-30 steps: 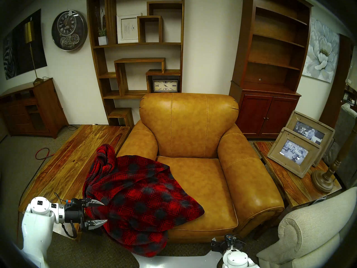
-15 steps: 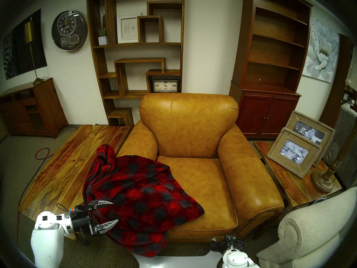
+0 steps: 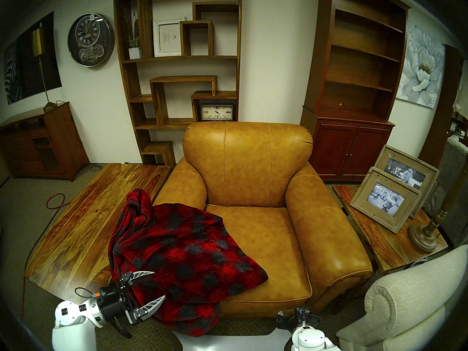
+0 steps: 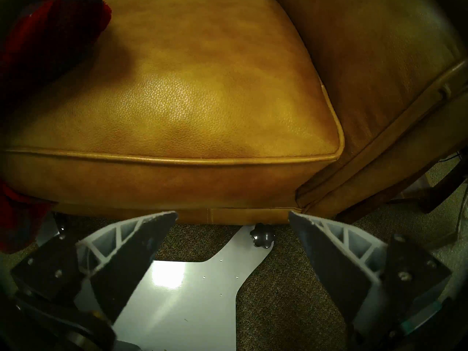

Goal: Move the blanket from sofa and drape it over the sofa arm

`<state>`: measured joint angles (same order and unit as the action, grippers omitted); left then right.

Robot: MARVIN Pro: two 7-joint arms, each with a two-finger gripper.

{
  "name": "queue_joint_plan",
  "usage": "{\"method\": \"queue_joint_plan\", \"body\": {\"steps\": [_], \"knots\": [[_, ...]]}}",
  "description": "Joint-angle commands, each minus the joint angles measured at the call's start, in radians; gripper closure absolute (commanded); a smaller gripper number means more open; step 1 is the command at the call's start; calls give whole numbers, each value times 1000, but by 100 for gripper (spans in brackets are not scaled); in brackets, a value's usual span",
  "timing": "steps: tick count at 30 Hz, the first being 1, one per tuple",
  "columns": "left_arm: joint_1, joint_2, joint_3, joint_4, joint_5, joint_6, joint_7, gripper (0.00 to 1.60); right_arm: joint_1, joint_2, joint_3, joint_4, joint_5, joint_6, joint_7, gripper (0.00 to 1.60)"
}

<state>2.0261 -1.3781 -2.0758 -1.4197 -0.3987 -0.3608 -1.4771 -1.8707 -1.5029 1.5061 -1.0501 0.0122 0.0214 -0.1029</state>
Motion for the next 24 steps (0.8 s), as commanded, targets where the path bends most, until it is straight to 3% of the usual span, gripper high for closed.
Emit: {"method": "queue_joint_plan", "body": {"steps": [1, 8, 9, 14, 24], "knots": [[99, -99, 65, -24, -64, -19, 29, 0, 3, 0, 0, -6, 0, -2, 0, 0], [176, -211, 124, -27, -108, -56, 70, 0, 5, 0, 0, -3, 0, -2, 0, 0], [185, -195, 133, -23, -115, -59, 77, 0, 5, 0, 0, -3, 0, -2, 0, 0], [247, -263, 134, -40, -151, -102, 113, 0, 6, 0, 0, -2, 0, -3, 0, 0], [366, -396, 12, -117, -301, -221, 218, 0, 6, 1, 0, -3, -1, -4, -1, 0]]}}
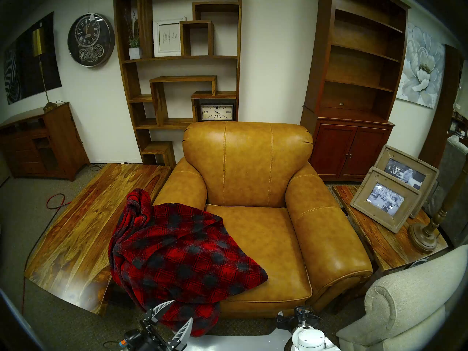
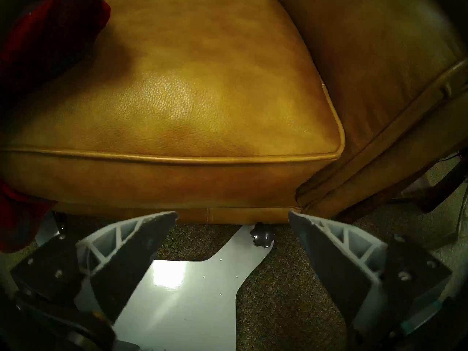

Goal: Move the blanket from sofa and drape it over the sofa arm

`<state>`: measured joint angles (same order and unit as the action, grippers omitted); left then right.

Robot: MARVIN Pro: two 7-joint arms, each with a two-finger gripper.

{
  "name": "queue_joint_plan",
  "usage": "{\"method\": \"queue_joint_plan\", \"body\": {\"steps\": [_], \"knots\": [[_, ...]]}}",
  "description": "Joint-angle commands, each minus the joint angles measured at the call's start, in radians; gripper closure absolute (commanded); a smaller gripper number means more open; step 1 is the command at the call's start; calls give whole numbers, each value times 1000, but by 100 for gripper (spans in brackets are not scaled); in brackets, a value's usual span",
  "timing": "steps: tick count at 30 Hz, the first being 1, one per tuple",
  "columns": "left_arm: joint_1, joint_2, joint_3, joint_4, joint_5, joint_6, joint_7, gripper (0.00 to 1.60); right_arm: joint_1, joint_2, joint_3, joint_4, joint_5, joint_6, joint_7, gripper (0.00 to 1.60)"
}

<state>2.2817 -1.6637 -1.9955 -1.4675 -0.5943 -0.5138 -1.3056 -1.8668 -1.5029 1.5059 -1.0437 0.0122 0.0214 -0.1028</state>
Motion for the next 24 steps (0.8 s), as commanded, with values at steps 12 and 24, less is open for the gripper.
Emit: {"method": "queue_joint_plan", "body": {"steps": [12, 24], "knots": [[231, -243, -169, -93, -228, -218, 87, 0, -5, 1, 0, -23, -2, -8, -2, 0], [343, -274, -113, -226, -193, -170, 143, 0, -22, 3, 0, -51, -3, -3, -4, 0]]}}
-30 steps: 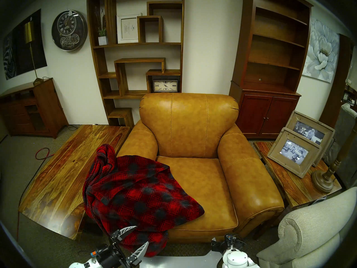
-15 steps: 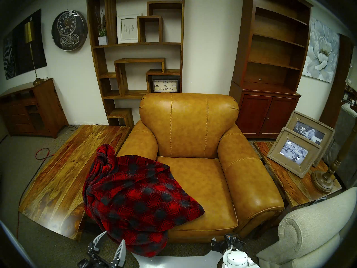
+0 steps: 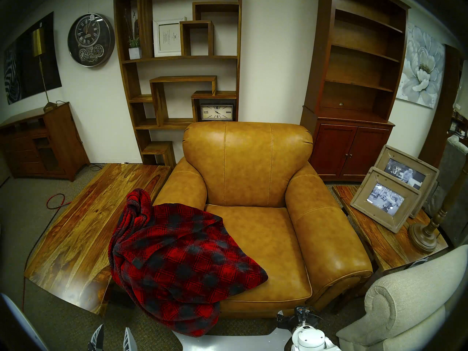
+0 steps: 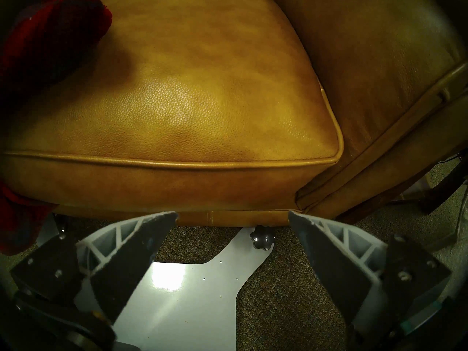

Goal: Move the blanket from sofa and drape it over the sofa arm

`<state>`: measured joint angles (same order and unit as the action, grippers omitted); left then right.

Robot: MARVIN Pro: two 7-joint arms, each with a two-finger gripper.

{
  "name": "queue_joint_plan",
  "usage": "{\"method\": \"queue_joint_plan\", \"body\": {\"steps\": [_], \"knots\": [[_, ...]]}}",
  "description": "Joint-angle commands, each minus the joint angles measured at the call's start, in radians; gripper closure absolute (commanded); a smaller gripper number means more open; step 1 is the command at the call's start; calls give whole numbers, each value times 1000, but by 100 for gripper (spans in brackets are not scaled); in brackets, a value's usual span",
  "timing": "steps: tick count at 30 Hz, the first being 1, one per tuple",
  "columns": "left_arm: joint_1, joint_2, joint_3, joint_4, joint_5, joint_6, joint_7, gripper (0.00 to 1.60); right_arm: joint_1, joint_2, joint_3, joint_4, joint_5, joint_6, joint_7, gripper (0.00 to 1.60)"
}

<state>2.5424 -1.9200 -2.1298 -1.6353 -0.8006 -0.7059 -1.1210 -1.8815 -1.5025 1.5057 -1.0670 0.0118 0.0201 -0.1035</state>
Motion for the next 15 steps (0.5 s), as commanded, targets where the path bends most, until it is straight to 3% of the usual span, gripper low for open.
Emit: {"method": "queue_joint_plan", "body": {"steps": [1, 4, 7, 8, 11, 15], "knots": [[84, -17, 22, -60, 14, 23, -41, 0, -8, 2, 0, -28, -3, -1, -3, 0], [88, -17, 23, -64, 16, 26, -40, 0, -9, 2, 0, -30, -3, 0, -3, 0], [89, -3, 12, -47, 95, 48, 4, 0, -9, 2, 0, -30, -3, 0, -3, 0], [78, -13, 4, -39, 130, 62, 52, 0, -9, 2, 0, -30, -3, 0, -3, 0], [58, 17, -1, 4, 201, 70, 58, 0, -9, 2, 0, -30, -2, 0, -3, 0], [71, 9, 14, 5, 249, 83, 57, 0, -10, 2, 0, -32, -3, 1, -3, 0]]}}
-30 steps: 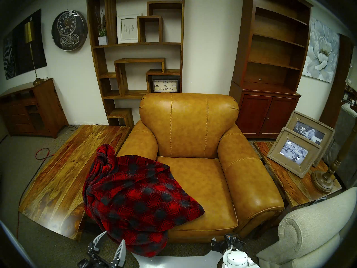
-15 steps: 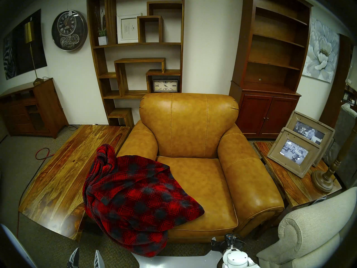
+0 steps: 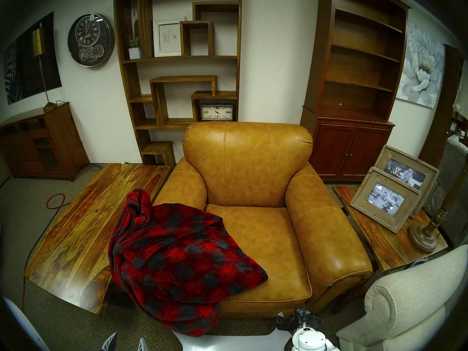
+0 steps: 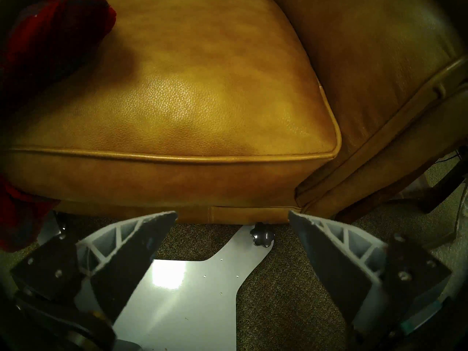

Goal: Move the blanket from sofa and drape it over the sofa arm

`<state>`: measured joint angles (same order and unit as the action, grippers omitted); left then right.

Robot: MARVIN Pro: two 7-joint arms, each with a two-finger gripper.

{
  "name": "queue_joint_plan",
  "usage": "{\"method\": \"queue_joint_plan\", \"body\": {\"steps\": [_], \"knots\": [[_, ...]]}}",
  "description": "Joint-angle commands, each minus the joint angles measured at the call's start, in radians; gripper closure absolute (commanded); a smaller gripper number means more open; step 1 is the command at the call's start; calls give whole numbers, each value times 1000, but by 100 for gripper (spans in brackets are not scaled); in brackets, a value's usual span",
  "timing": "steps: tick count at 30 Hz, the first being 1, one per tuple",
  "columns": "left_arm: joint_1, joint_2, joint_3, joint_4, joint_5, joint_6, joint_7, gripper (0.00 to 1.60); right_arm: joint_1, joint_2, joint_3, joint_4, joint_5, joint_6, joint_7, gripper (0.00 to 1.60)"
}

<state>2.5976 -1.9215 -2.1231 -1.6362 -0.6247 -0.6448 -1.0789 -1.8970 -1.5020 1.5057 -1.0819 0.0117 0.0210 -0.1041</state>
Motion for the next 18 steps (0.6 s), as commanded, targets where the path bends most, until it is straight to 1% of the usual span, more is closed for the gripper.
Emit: {"method": "queue_joint_plan", "body": {"steps": [1, 2, 3, 18], "knots": [[15, 6, 10, 10, 69, -7, -4, 0, 5, 2, 0, -17, -3, 1, -2, 0], [11, -6, 10, 12, 64, -26, -6, 0, 5, 2, 0, -17, -3, 1, -2, 0], [0, -15, 8, 21, 42, -62, -20, 0, 5, 2, 0, -17, -2, 1, -2, 0], [-3, -15, 7, 27, 35, -71, -28, 0, 5, 2, 0, -18, -2, 1, -3, 0]]}}
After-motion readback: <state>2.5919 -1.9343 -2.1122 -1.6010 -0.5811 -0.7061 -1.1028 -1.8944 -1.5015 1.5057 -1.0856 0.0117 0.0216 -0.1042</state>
